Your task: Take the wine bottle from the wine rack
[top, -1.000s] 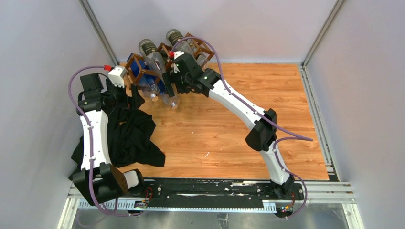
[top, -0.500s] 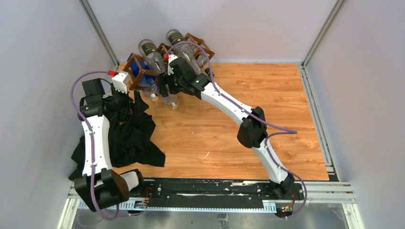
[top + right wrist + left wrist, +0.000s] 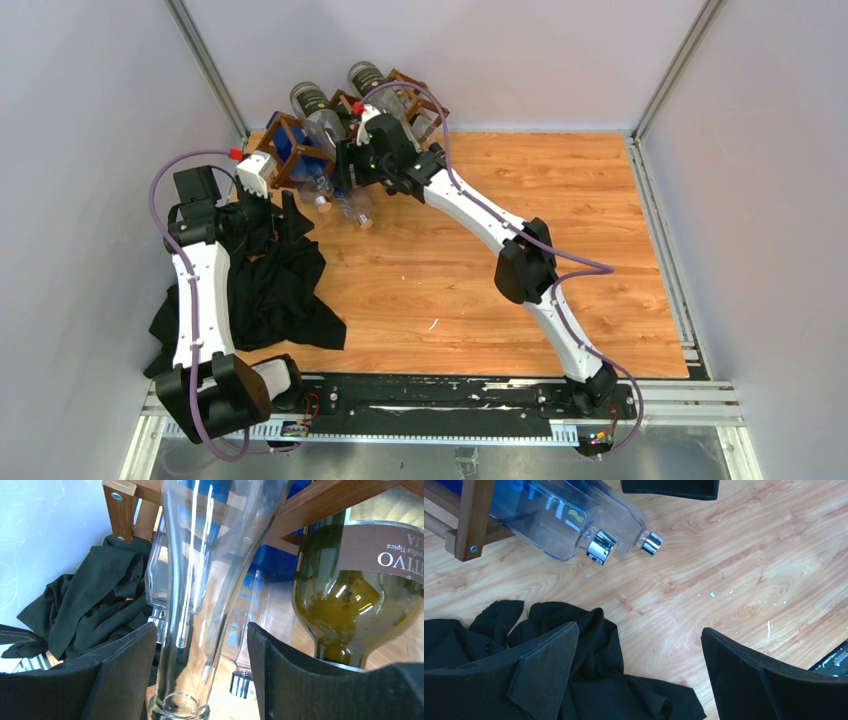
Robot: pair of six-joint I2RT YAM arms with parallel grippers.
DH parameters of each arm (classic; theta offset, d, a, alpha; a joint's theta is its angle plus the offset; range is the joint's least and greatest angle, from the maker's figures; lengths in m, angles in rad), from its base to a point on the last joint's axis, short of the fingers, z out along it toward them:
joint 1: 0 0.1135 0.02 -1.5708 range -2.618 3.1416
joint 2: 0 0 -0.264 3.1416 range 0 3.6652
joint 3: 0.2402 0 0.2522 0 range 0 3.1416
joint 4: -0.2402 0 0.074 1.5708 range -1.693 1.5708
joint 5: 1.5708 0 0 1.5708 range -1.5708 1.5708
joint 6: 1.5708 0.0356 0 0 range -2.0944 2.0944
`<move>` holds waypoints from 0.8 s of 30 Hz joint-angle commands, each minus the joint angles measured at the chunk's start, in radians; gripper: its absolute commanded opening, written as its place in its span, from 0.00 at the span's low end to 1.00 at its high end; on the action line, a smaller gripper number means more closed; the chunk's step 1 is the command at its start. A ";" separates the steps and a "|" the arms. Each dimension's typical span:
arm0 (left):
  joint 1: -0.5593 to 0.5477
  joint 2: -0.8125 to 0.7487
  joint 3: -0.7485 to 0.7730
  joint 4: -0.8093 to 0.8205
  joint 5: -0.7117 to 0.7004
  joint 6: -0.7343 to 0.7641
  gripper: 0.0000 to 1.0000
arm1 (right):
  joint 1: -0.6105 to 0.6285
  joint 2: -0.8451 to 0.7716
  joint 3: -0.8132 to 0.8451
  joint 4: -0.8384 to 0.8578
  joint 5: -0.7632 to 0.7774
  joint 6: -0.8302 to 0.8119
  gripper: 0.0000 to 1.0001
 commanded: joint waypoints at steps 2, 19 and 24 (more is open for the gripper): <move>0.008 -0.012 -0.005 -0.006 0.025 0.017 0.98 | -0.013 0.031 0.038 0.056 -0.083 0.037 0.67; 0.007 -0.017 0.000 -0.019 0.048 0.035 0.99 | -0.016 -0.066 -0.034 0.191 -0.214 0.132 0.00; 0.008 -0.027 0.004 -0.036 0.036 0.050 0.99 | -0.017 -0.190 -0.174 0.287 -0.237 0.152 0.00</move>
